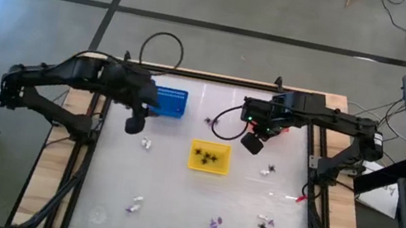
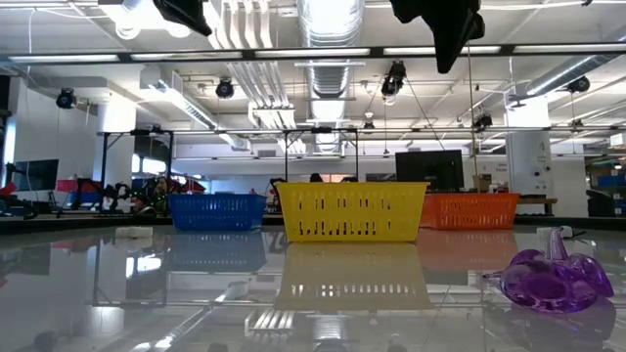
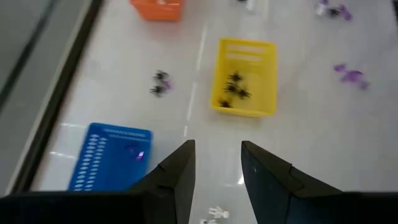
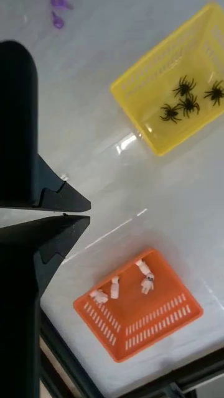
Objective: Sort Halloween decoration
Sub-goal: Put the white skeleton toy into the orange bin
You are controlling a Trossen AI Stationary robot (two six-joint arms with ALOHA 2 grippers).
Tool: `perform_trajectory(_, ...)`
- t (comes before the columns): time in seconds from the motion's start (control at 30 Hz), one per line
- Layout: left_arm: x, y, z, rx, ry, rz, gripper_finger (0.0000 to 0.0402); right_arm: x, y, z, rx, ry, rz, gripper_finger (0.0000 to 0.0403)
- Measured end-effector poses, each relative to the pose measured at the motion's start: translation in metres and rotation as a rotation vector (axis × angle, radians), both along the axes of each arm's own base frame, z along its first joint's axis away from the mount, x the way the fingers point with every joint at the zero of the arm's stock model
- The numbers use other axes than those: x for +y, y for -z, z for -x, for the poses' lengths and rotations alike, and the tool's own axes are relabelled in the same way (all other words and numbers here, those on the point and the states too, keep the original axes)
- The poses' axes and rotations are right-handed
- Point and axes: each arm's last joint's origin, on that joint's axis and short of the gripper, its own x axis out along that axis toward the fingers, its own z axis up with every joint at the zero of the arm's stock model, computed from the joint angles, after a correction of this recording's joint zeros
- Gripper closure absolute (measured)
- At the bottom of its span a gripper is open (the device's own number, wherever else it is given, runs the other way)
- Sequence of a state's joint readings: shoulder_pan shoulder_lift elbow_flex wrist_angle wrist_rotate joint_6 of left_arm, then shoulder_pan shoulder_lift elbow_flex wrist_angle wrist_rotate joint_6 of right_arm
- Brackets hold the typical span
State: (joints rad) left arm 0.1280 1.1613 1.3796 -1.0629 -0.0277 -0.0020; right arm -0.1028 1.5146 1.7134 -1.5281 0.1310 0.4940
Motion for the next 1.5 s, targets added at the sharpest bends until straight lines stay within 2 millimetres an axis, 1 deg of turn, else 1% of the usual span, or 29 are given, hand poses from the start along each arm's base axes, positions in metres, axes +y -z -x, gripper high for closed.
perform_trajectory(0.13, 0.0, -0.002, 0.005, -0.005, -0.013, -0.011, 0.029, 0.0, 0.0, 0.0, 0.0, 0.008, 0.0, 0.039)
perform_trajectory(0.27, 0.0, -0.001, 0.004, 0.004, -0.012, -0.011, 0.029, -0.001, 0.0, 0.0, 0.004, 0.018, 0.044, 0.039)
perform_trajectory(0.4, 0.001, 0.004, -0.003, 0.03, -0.011, -0.008, 0.029, -0.002, 0.0, 0.0, 0.004, 0.019, 0.051, 0.039)
perform_trajectory(0.7, 0.003, 0.021, -0.018, 0.12, -0.012, 0.005, 0.029, -0.002, 0.0, 0.0, -0.003, 0.02, 0.055, 0.039)
perform_trajectory(0.83, 0.002, 0.022, -0.02, 0.122, -0.009, 0.006, 0.029, -0.006, -0.001, -0.001, -0.014, 0.042, 0.102, 0.039)
perform_trajectory(0.97, 0.002, 0.021, -0.019, 0.118, -0.009, 0.006, 0.029, -0.005, -0.001, -0.002, -0.046, 0.145, 0.065, 0.039)
perform_trajectory(1.13, 0.002, 0.018, -0.016, 0.103, -0.012, 0.007, 0.029, -0.005, 0.0, -0.002, -0.043, 0.164, 0.05, 0.0387)
perform_trajectory(1.23, 0.001, 0.017, -0.014, 0.097, -0.008, 0.003, 0.029, -0.005, 0.0, -0.001, -0.043, 0.181, 0.047, 0.0368)
perform_trajectory(1.4, 0.001, 0.016, -0.012, 0.094, 0.004, -0.007, 0.029, -0.005, 0.0, -0.001, -0.029, 0.144, 0.073, 0.0303)
perform_trajectory(1.5, 0.001, 0.016, -0.012, 0.096, 0.008, -0.01, 0.029, -0.005, -0.001, -0.002, -0.036, 0.132, 0.077, 0.027)
